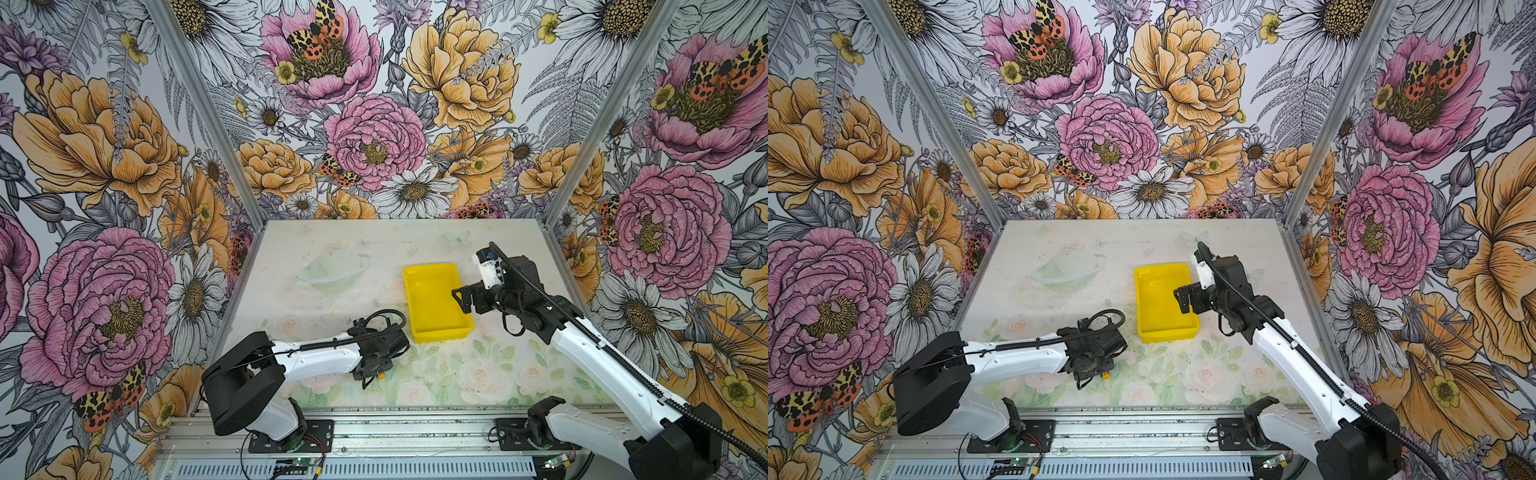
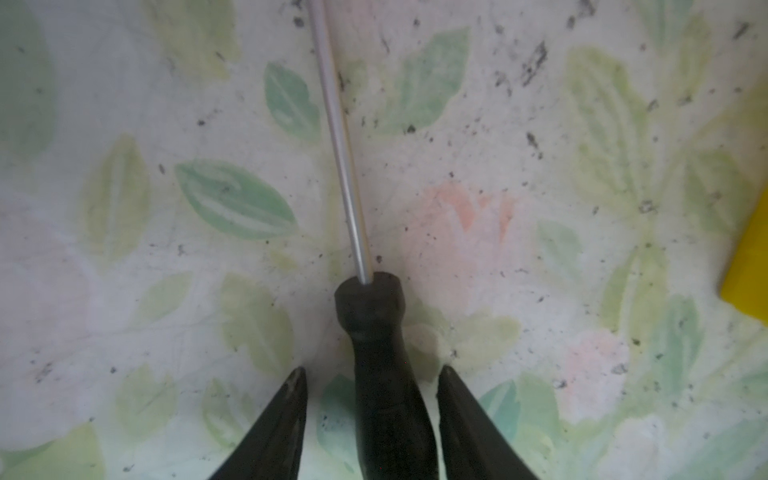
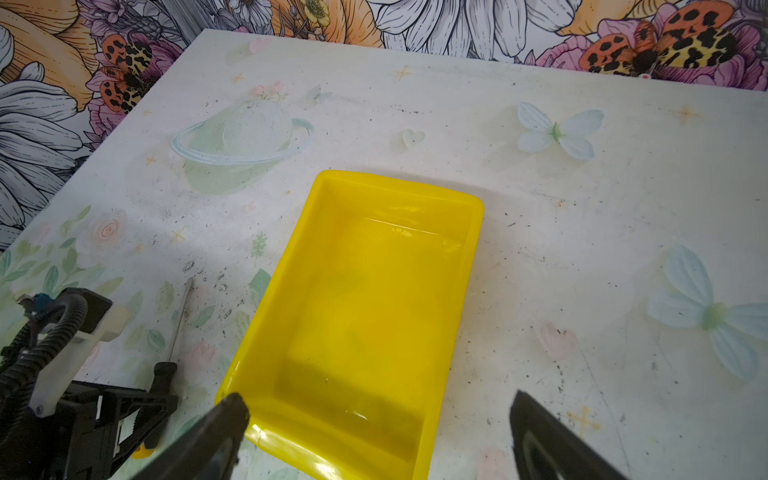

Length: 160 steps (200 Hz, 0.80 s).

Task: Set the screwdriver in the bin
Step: 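Close the left gripper on the black screwdriver handle, then lift the screwdriver with the left gripper and carry it over the yellow bin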

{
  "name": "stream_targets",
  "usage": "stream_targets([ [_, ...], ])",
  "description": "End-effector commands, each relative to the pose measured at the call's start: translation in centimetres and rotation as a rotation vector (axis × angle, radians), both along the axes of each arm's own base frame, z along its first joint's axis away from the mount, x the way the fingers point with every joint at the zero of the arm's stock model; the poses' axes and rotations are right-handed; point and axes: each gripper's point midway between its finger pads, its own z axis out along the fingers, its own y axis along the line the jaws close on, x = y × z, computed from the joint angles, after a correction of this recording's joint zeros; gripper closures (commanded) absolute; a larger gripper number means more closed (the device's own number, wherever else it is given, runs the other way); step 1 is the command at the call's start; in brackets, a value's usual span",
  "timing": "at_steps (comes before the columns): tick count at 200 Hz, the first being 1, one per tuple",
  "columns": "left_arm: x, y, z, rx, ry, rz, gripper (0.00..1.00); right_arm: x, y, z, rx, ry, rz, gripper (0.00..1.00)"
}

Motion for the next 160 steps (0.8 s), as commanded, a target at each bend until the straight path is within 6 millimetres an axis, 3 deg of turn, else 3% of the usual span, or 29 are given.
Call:
stream_targets([
  [1,-0.4,-0.5,-0.6,0.004,0.027,-0.010,0.57,0.0,0.5,1.0,0.010,-0.037,0.027,0.01],
  [50,-0.5,-0.4,-0.8,0.014,0.032,-0.019,0.83,-0.1,0.5,1.1,0.016,-0.047,0.031,0.00],
  [76,-0.3,-0.7,0.1,-0.012,0.010,-0.023,0.94,0.0,0.5,1.5,0.017,-0.061,0.027,0.00],
  [89,0.3,-0.9,1.1,-0.034,-0.020,-0.018,1.00,0.1,0.5,1.7,0.020,-0.067,0.027,0.01],
  [160,5.9,-2.0,9.2,-0.155,-0.205,-0.019,1.00,0.0,0.7,2.4,0.069,-0.086,0.019,0.01],
])
